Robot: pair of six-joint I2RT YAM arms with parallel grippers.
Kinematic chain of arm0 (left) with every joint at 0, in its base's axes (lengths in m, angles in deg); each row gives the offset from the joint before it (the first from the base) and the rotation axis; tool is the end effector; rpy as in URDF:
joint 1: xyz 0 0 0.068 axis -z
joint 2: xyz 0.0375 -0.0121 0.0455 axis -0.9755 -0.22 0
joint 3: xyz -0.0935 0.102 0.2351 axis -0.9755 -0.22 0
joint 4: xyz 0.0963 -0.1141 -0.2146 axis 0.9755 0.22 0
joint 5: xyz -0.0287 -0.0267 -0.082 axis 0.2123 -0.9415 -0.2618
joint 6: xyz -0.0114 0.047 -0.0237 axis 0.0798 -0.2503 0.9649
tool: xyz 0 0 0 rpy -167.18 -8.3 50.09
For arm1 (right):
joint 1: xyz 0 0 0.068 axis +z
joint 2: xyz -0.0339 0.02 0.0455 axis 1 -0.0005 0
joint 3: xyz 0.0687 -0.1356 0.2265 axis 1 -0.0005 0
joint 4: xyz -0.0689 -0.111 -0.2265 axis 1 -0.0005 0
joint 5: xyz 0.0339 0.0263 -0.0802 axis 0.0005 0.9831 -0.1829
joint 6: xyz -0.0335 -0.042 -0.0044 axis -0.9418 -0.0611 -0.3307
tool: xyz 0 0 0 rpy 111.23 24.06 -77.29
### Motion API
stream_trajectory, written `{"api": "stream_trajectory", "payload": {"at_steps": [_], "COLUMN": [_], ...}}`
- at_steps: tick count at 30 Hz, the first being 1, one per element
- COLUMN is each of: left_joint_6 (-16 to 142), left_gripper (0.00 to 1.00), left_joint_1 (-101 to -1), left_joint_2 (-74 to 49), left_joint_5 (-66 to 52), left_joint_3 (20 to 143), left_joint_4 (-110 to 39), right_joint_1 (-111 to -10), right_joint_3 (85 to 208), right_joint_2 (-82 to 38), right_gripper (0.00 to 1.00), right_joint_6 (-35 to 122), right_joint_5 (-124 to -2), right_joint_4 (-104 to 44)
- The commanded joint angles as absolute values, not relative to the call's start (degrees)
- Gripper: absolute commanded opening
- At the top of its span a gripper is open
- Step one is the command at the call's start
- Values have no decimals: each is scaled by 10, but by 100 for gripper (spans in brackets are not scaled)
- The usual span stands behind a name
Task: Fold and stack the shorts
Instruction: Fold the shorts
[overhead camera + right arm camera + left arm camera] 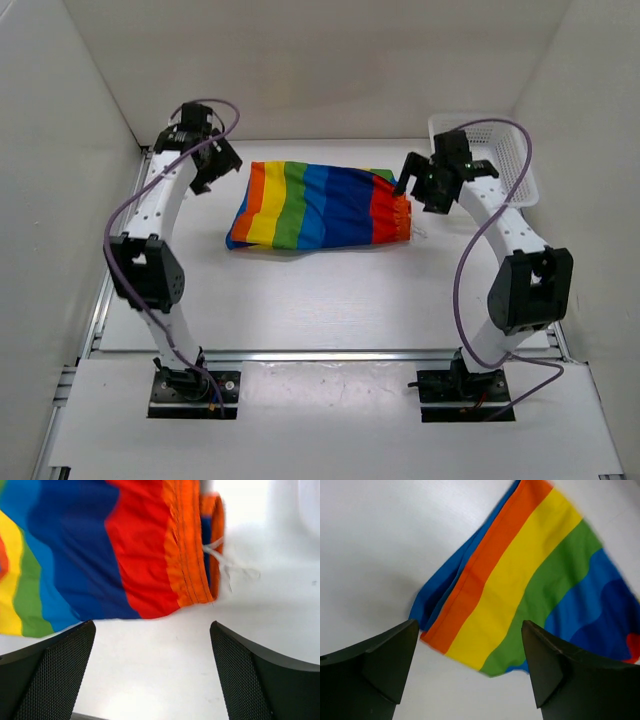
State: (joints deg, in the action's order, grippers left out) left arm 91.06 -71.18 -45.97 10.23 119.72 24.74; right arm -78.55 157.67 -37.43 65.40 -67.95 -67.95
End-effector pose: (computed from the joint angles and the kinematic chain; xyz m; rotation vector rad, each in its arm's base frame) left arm 0.4078 -0.0380 0.3398 -0.7800 2.4143 -0.1146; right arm 0.3669 0.0757 0.3122 0.3466 2.4210 0.3674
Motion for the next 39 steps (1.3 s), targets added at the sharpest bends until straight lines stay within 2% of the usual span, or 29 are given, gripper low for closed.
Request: {"api": "stream_trajectory", "payload": {"at_steps": [1,2,5,11,14,16,17,18,19,20,23,24,26,27,33,34,35,36,38,39], "left_joint_6": [894,894,887,887,892,892,892,897,897,897,903,903,903,903,908,908,908,908,908,908], "left_gripper": [96,100,100,100,92,76,39,14,10,10,10,10,10,10,10,10,10,17,24,27], "left_joint_1": [-710,-704,-704,-704,-704,-704,-704,-710,-720,-725,-747,-747,-764,-769,-784,-784,-784,-784,-784,-784], "left_joint_2": [-415,-410,-418,-488,-513,-524,-524,-524,-524,-518,-476,-463,-422,-407,-286,-272,-257,-230,-208,-199], "left_joint_5": [56,48,16,16,22,28,34,34,34,34,47,56,68,68,74,74,65,53,47,42], "left_joint_3": [1060,1031,948,943,949,955,955,955,943,936,901,890,852,838,720,707,695,676,670,670], "left_joint_4": [231,218,180,163,163,163,163,163,163,163,163,163,168,168,191,196,196,203,215,220], "right_joint_1": [-792,-793,-793,-793,-779,-773,-768,-768,-755,-749,-729,-729,-729,-724,-699,-699,-699,-699,-699,-699], "right_joint_3": [1493,1480,1459,1482,1516,1529,1538,1544,1544,1549,1549,1536,1516,1507,1401,1365,1349,1329,1324,1324], "right_joint_2": [-358,-358,-371,-440,-486,-516,-525,-532,-537,-543,-543,-543,-535,-518,-428,-395,-379,-348,-317,-291], "right_gripper": [100,100,100,100,98,95,85,81,74,58,33,18,3,0,0,6,14,40,70,81], "right_joint_6": [654,663,675,696,696,696,702,702,702,696,696,696,696,696,696,702,702,702,691,691], "right_joint_5": [-652,-642,-617,-651,-695,-704,-712,-723,-731,-742,-771,-778,-778,-783,-805,-805,-805,-811,-819,-819], "right_joint_4": [-651,-651,-619,-597,-590,-590,-590,-596,-596,-602,-607,-612,-612,-612,-631,-631,-636,-636,-643,-655]}}
